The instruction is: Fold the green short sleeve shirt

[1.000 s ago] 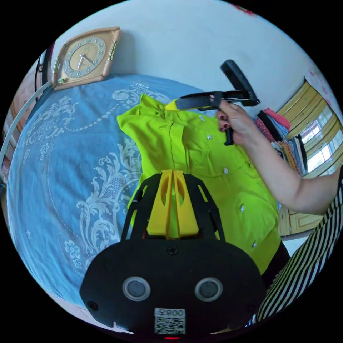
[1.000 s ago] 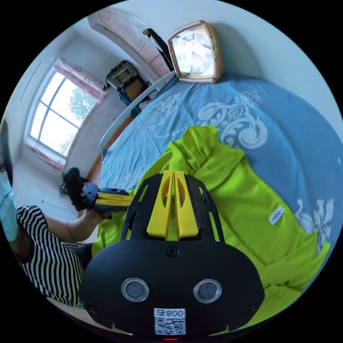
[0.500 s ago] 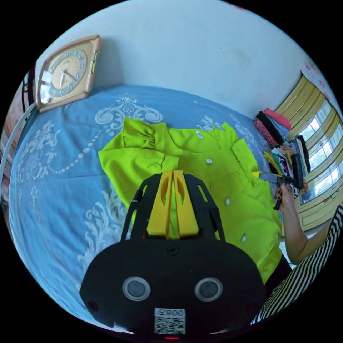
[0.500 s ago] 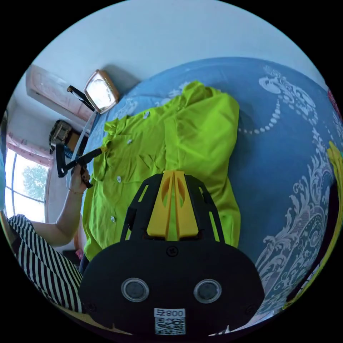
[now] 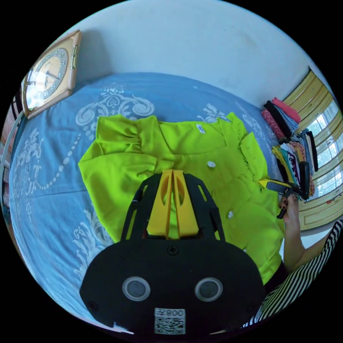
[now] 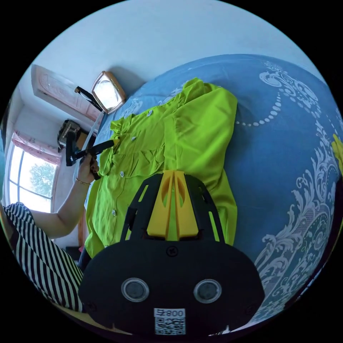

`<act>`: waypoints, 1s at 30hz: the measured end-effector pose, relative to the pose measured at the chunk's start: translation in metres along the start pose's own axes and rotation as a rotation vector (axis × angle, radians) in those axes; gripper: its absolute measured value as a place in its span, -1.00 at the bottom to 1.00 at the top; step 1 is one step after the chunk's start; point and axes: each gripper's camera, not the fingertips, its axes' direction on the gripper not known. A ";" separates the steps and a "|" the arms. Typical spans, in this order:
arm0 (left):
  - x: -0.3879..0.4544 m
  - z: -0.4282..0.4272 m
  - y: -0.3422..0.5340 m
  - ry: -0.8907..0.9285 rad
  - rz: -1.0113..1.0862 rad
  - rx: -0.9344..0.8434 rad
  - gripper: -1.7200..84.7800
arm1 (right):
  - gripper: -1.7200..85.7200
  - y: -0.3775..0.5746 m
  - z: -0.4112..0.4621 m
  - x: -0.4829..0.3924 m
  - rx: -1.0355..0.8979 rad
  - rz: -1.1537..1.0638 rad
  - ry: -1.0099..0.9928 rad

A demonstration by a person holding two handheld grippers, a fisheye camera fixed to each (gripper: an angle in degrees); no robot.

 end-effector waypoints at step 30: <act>-0.143 -0.223 0.435 0.501 -0.715 0.038 -0.71 | -0.79 0.394 -0.061 0.197 -0.084 0.418 -0.203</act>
